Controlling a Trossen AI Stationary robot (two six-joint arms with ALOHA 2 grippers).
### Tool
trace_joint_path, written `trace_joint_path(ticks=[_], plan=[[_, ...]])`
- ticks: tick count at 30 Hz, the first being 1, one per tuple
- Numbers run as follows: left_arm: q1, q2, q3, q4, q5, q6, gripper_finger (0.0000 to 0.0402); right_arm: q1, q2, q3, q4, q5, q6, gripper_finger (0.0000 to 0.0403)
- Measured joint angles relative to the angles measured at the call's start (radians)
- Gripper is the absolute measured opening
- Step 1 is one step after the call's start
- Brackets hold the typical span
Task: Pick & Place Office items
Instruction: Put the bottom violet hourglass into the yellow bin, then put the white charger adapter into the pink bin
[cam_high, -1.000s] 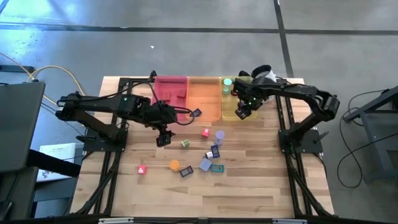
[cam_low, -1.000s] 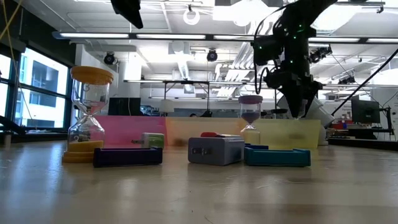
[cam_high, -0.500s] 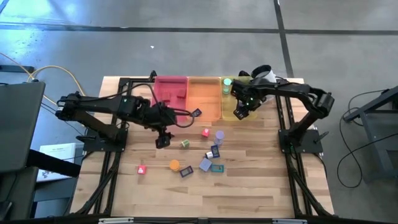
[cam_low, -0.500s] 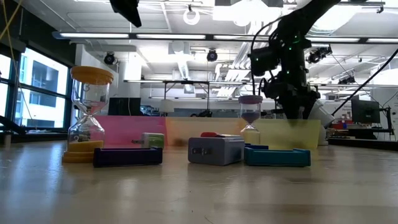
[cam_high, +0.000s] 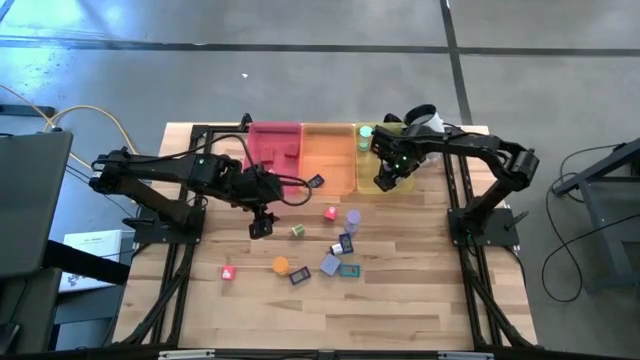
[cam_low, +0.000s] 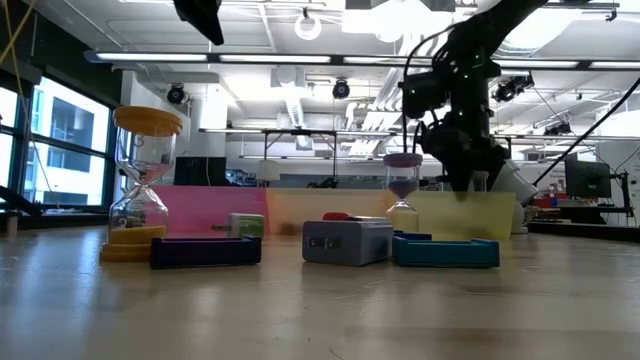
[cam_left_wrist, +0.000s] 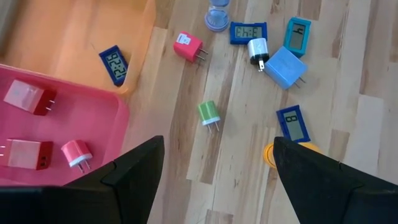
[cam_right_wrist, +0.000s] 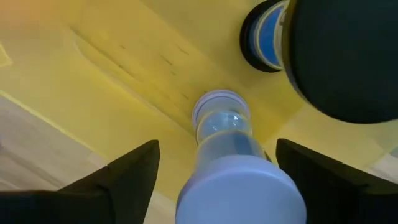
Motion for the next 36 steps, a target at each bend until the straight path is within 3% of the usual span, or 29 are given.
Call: trace_joint_path(ticks=[15,26,31,36], plan=[[0.021,0.000,0.000,0.000,0.018,0.021,0.0293,0.000,-0.179,0.001,0.008,0.002,-0.051,0.0314],[0.020,0.000,0.000,0.000,0.036,-0.017,0.0293,0.046,-0.482,0.001,0.159,0.015,-0.072,0.0314],[0.019,0.000,0.000,0.000,0.059,-0.049,0.0293,0.095,-0.605,0.001,0.319,-0.120,-0.027,0.0314],[-0.005,0.000,0.000,0.000,0.080,-0.088,0.0293,0.138,-0.652,0.002,0.500,-0.341,0.008,0.0314]])
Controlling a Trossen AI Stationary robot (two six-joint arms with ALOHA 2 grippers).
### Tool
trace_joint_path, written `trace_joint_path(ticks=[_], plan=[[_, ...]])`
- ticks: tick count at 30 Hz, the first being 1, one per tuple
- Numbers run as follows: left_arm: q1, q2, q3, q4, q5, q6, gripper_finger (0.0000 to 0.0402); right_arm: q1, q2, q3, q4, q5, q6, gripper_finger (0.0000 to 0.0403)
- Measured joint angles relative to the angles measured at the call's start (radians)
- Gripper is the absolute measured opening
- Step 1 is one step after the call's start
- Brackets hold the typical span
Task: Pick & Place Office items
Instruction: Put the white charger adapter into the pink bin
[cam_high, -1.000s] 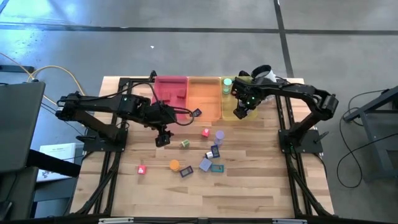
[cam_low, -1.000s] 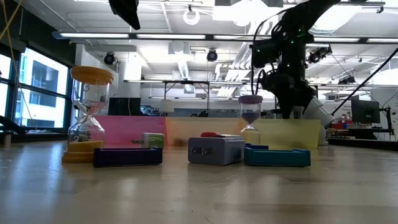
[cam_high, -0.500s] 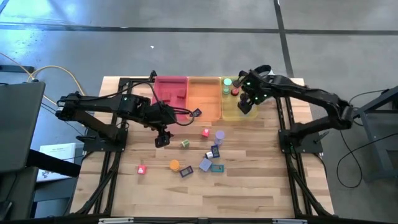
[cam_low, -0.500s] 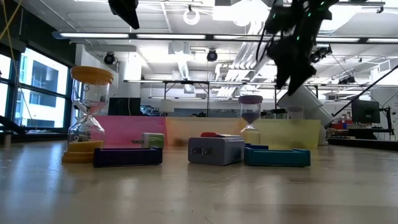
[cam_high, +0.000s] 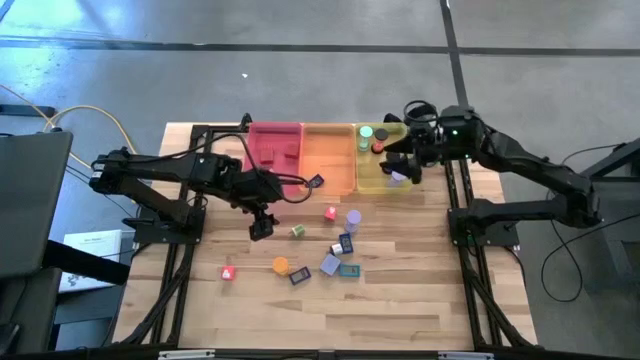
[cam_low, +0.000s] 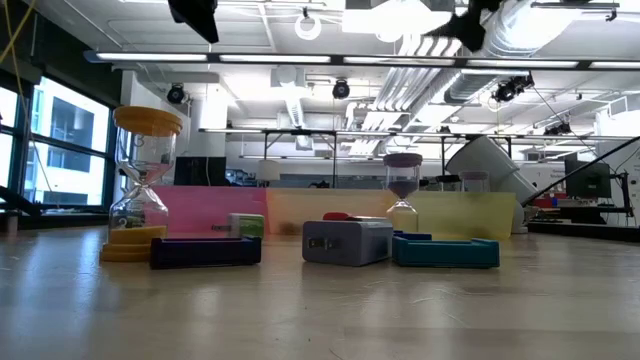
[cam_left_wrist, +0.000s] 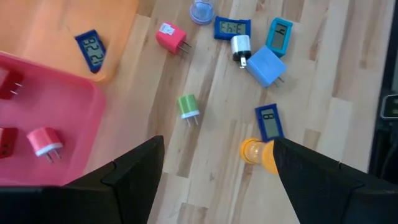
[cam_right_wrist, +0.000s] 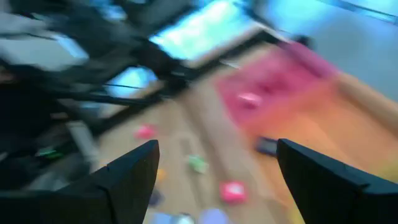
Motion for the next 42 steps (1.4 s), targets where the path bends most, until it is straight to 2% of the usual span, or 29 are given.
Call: trace_joint_path(ticks=[4,8,15,19,24,30,37,40,42], plan=[[-0.048,0.000,0.000,-0.004,-0.002,-0.021,0.0293,0.059,0.001,0.000,0.076,-0.112,-0.002,0.0312],[-0.105,0.000,0.000,-0.010,-0.004,-0.067,0.0293,0.143,0.007,0.000,0.141,-0.118,-0.042,0.0307],[-0.213,0.000,0.000,-0.010,-0.016,-0.227,0.0293,0.291,0.036,0.000,0.311,0.014,-0.059,0.0290],[-0.282,0.000,0.000,-0.009,-0.094,-0.307,0.0293,0.347,0.066,0.001,0.340,0.046,-0.108,0.0279],[-0.355,0.000,0.000,-0.007,-0.172,-0.403,0.0293,0.414,0.139,0.000,0.318,0.115,-0.158,0.0271],[-0.428,0.001,0.000,-0.007,-0.231,-0.493,0.0293,0.489,0.250,0.000,0.213,0.177,-0.165,0.0271],[-0.490,0.011,0.000,-0.007,-0.242,-0.486,0.0293,0.575,0.397,0.000,0.157,0.244,-0.167,0.0271],[-0.495,0.018,0.000,-0.007,-0.244,-0.449,0.0293,0.607,0.465,0.000,0.158,0.259,-0.218,0.0271],[-0.495,0.019,0.000,-0.007,-0.227,-0.428,0.0293,0.629,0.513,0.000,0.157,0.315,-0.270,0.0271]])
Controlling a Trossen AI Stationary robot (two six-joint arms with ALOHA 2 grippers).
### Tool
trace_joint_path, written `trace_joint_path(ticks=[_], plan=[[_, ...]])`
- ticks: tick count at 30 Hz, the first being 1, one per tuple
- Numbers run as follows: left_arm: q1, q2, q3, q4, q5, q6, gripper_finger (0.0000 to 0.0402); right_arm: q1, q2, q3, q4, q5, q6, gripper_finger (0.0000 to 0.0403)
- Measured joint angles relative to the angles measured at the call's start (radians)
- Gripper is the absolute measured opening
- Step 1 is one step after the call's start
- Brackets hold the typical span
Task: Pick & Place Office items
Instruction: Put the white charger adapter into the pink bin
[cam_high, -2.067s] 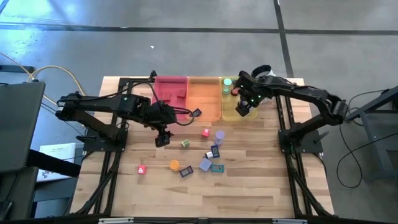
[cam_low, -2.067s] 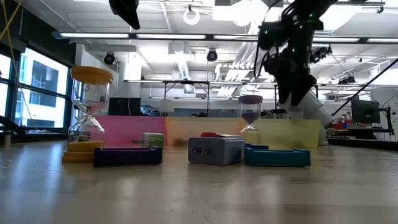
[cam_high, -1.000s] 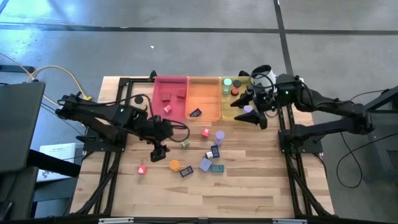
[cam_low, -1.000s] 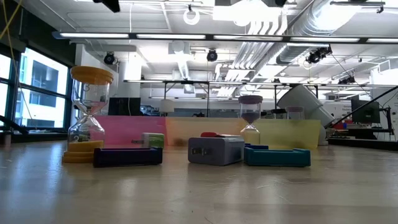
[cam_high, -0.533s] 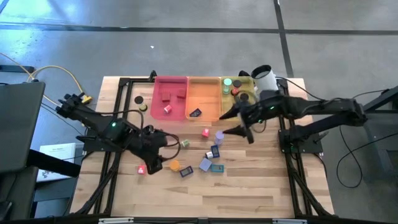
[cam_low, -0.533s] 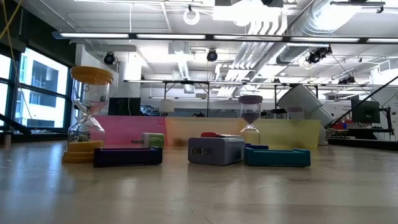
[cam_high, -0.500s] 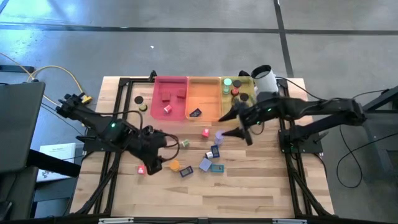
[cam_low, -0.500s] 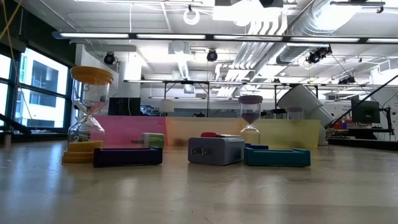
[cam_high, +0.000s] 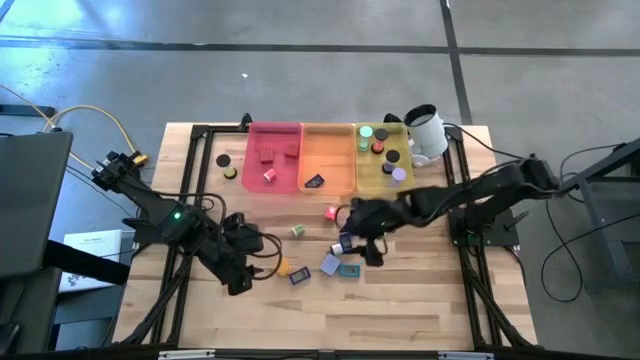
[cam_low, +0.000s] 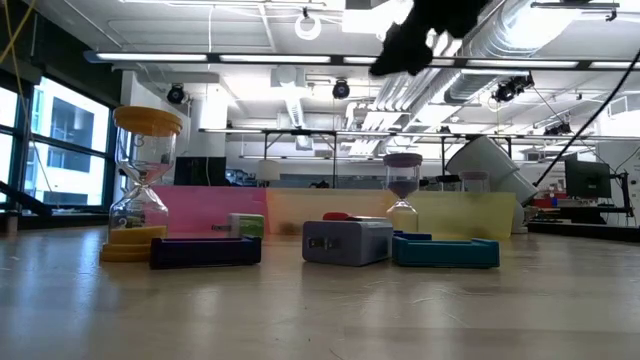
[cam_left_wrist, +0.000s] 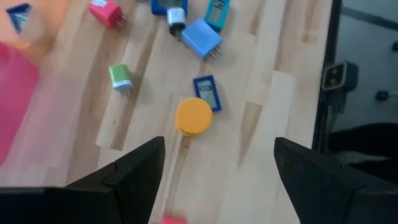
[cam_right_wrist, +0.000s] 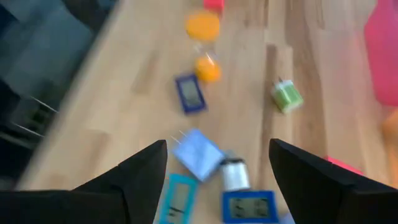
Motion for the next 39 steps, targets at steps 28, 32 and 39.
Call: trace_joint_path(ticks=[28,32,39], plan=[[-0.036,-0.004,0.000,-0.026,0.084,-0.016,0.0293,0.054,0.309,0.001,0.019,0.198,-0.125,0.0270],[-0.036,-0.004,0.000,-0.026,0.084,-0.017,0.0293,0.052,0.326,0.000,0.031,0.200,-0.147,0.0270],[-0.036,-0.004,0.000,-0.026,0.066,-0.019,0.0293,0.038,0.326,0.000,0.049,0.201,-0.182,0.0270]])
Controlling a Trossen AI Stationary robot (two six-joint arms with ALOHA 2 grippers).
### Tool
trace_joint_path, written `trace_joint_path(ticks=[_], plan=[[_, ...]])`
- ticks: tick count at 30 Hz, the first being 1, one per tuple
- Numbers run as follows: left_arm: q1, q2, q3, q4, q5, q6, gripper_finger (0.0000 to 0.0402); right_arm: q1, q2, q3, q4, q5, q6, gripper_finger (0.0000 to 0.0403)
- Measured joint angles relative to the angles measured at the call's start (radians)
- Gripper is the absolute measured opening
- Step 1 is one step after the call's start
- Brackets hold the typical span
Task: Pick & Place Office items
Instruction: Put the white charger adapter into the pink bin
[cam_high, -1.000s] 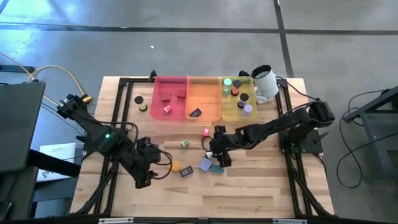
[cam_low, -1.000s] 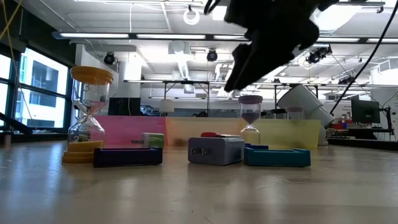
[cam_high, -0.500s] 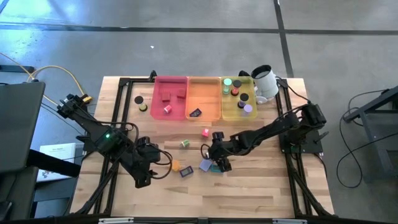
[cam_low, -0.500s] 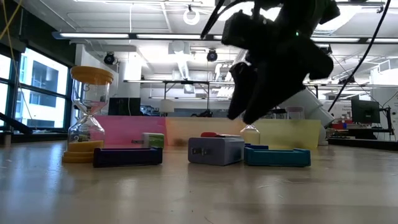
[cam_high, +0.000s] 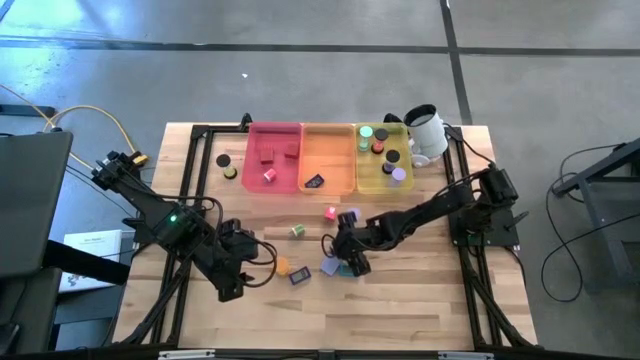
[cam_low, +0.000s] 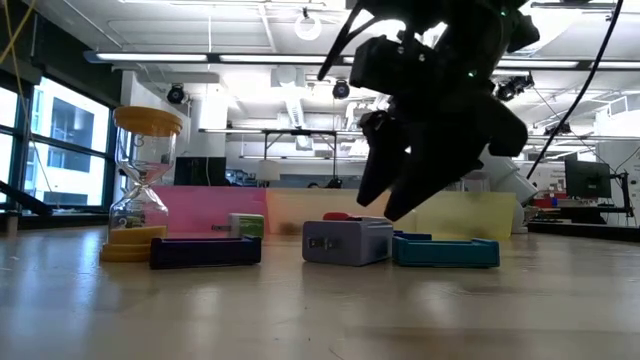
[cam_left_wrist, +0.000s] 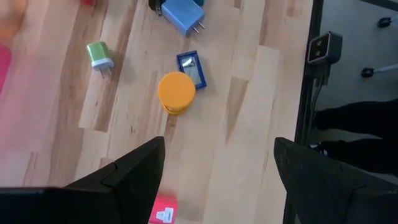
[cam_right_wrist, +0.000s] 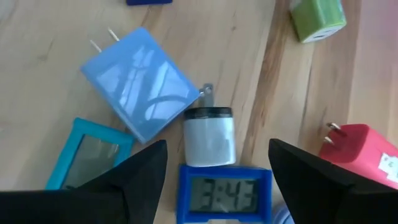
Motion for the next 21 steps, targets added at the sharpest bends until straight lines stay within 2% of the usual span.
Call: trace_joint_path(ticks=[21], plan=[[0.000,0.000,0.000,-0.007,-0.004,-0.015,0.0293,0.028,0.000,0.000,0.005,-0.015,0.002,0.0270]])
